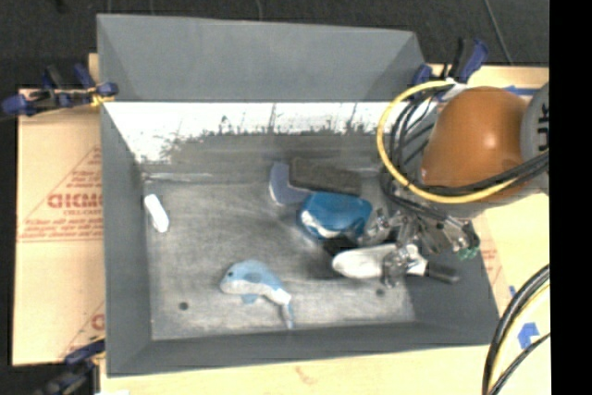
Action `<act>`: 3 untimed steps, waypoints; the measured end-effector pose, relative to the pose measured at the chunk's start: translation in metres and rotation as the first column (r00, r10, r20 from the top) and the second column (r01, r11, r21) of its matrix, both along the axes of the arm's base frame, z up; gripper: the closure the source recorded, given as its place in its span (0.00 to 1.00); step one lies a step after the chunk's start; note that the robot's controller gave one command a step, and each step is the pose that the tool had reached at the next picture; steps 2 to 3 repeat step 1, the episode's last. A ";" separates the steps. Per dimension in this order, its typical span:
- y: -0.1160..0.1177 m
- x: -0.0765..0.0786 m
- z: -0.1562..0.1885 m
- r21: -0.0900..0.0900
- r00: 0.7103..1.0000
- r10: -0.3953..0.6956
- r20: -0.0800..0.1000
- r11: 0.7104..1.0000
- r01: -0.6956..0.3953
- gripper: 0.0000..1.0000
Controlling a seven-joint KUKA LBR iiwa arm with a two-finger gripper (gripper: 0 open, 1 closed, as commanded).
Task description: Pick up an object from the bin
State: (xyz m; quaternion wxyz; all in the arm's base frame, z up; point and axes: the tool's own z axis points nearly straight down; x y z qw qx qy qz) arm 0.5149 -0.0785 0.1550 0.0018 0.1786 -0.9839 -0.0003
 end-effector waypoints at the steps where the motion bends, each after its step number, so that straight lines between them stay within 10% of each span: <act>1: 0.014 0.012 0.051 0.000 1.000 0.008 0.020 1.000 -0.008 1.00; 3: 0.014 0.012 0.051 0.000 1.000 0.008 0.020 1.000 -0.008 1.00</act>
Offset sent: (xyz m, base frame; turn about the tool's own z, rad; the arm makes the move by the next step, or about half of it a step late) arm 0.0199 -0.0259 0.0724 -0.0038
